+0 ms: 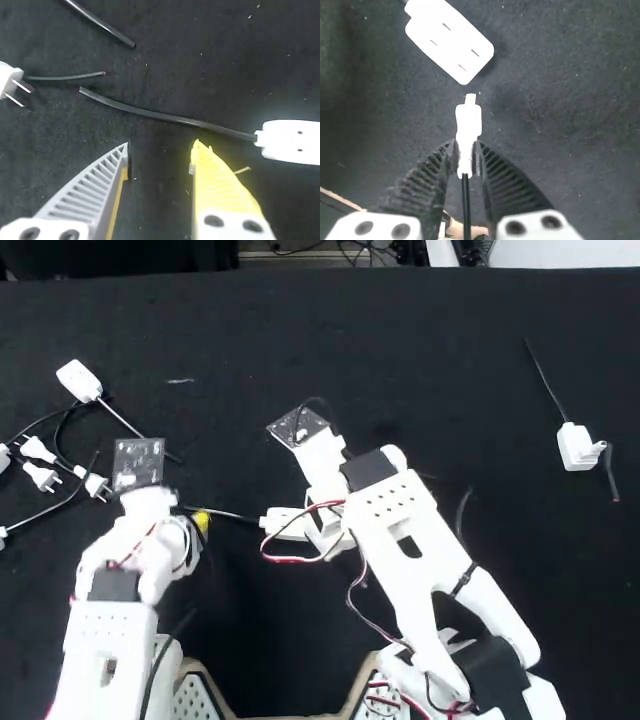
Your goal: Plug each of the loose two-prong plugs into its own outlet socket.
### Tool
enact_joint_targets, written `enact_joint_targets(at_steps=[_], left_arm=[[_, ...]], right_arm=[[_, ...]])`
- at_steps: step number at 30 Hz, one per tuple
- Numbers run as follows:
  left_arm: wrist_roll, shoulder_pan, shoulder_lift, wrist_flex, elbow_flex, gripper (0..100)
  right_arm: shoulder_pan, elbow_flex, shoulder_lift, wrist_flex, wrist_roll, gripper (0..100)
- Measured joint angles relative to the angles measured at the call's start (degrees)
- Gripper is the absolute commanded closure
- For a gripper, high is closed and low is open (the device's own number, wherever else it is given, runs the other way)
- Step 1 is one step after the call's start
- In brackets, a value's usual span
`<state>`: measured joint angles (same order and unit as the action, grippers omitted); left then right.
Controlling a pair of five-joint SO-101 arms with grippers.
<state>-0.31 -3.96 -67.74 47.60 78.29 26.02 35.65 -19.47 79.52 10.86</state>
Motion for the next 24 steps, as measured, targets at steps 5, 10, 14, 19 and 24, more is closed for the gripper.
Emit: enact_joint_targets(at_steps=[5, 10, 14, 19, 24], left_arm=[[0.2, 0.0, 16.9, -8.0, -4.0, 79], [4.4, 0.0, 30.3, -14.0, -9.9, 79], [7.3, 0.0, 38.9, -17.4, -14.1, 79], [8.1, 0.0, 47.4, -18.3, -18.3, 79], [8.1, 2.4, 51.0, -17.1, -20.0, 79]], right_arm=[[0.0, 0.0, 0.0, -0.1, 0.0, 98.8], [0.1, 0.2, 0.0, -0.2, 0.0, 98.8], [0.5, 2.4, 0.0, -2.8, 0.0, 98.8], [6.3, 3.3, 0.1, -3.8, 0.0, 98.8], [8.4, 4.7, 0.1, -7.1, 0.0, 98.8]])
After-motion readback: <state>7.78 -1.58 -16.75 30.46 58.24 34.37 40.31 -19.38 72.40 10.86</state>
